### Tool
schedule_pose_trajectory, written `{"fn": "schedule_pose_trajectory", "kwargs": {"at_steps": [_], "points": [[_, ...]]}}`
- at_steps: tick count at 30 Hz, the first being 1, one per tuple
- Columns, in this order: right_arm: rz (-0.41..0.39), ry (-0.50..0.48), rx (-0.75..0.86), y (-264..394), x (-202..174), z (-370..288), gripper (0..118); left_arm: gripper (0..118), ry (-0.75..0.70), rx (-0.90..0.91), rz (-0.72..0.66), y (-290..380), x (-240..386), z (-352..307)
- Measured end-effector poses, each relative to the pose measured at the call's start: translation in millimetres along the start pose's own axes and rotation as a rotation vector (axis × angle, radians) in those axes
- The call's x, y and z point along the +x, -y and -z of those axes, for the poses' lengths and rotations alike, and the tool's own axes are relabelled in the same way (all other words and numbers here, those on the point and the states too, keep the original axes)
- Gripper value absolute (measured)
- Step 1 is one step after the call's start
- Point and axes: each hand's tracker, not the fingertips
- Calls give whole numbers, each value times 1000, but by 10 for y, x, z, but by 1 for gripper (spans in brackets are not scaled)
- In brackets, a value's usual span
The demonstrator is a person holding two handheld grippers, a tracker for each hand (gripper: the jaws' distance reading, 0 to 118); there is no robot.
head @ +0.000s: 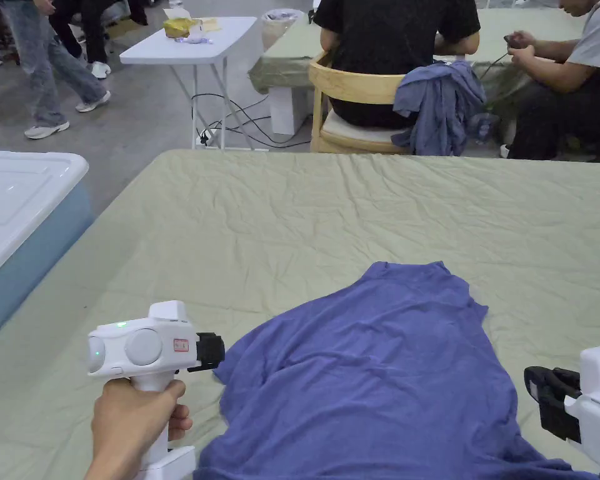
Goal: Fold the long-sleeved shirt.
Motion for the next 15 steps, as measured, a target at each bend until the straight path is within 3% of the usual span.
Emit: {"fn": "schedule_pose_trajectory", "kwargs": {"at_steps": [15], "points": [[51, -15, -124, 146, 111, 739, 1, 52, -75, -165, 24, 61, 59, 1378]]}}
